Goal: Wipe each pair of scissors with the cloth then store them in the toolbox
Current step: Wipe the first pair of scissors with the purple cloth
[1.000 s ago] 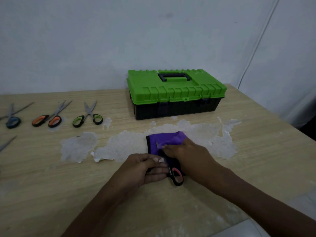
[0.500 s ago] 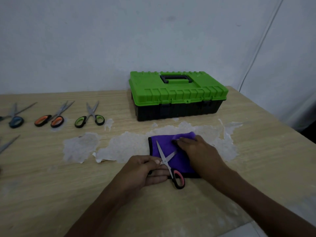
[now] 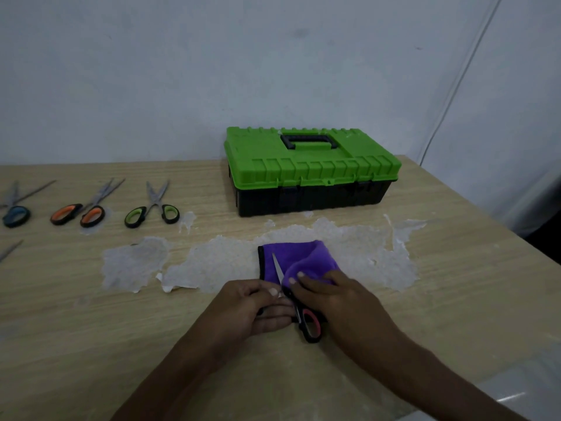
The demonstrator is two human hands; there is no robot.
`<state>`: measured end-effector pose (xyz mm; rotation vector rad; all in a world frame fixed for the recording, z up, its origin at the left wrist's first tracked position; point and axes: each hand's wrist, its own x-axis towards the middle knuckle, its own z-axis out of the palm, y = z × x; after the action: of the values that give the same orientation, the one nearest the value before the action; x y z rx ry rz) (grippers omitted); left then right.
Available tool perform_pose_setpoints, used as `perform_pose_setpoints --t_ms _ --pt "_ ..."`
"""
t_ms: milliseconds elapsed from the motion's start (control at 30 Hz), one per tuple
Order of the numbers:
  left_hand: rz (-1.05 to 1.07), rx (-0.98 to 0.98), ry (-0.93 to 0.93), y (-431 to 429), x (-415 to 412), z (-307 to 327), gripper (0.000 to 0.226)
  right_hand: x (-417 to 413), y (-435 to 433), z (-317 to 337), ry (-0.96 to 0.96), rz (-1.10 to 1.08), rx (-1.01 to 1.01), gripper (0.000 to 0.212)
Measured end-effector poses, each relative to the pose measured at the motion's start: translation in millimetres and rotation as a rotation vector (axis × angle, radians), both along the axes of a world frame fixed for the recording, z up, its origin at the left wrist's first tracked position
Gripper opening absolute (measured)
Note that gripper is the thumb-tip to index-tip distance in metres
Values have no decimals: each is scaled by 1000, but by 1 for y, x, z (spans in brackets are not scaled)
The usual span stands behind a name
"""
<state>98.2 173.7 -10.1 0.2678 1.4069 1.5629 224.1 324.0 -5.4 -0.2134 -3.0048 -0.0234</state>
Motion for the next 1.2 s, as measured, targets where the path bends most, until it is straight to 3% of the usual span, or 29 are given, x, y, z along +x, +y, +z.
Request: perform_pose_setpoints --t_ms 167,233,300,433,533,667,867,1000,1200 --pt "-6 12 -4 -2 0 -1 18 -6 22 -2 -27 -146 59 69" --pt "4 33 -8 -3 1 -1 19 -13 32 1 -6 -171 -104 66" --pt "17 68 -7 -4 1 -3 19 -16 34 0 135 -129 -321 63" --pt "28 132 -14 -6 2 -5 22 -13 17 3 343 -64 -450 51" --pt "27 164 -36 -5 0 -5 25 -13 22 12 489 -159 -473 41" --pt "72 192 -114 -5 -3 -3 27 -11 47 22 512 -407 -684 44" --pt "57 224 -120 -1 -4 -4 30 -12 21 34 514 -339 -1003 53" --pt "37 215 -141 0 -6 -10 29 -14 4 16 398 -218 -877 44" --pt "2 234 -151 0 -9 -14 32 -12 -20 -12 204 -8 -249 43"
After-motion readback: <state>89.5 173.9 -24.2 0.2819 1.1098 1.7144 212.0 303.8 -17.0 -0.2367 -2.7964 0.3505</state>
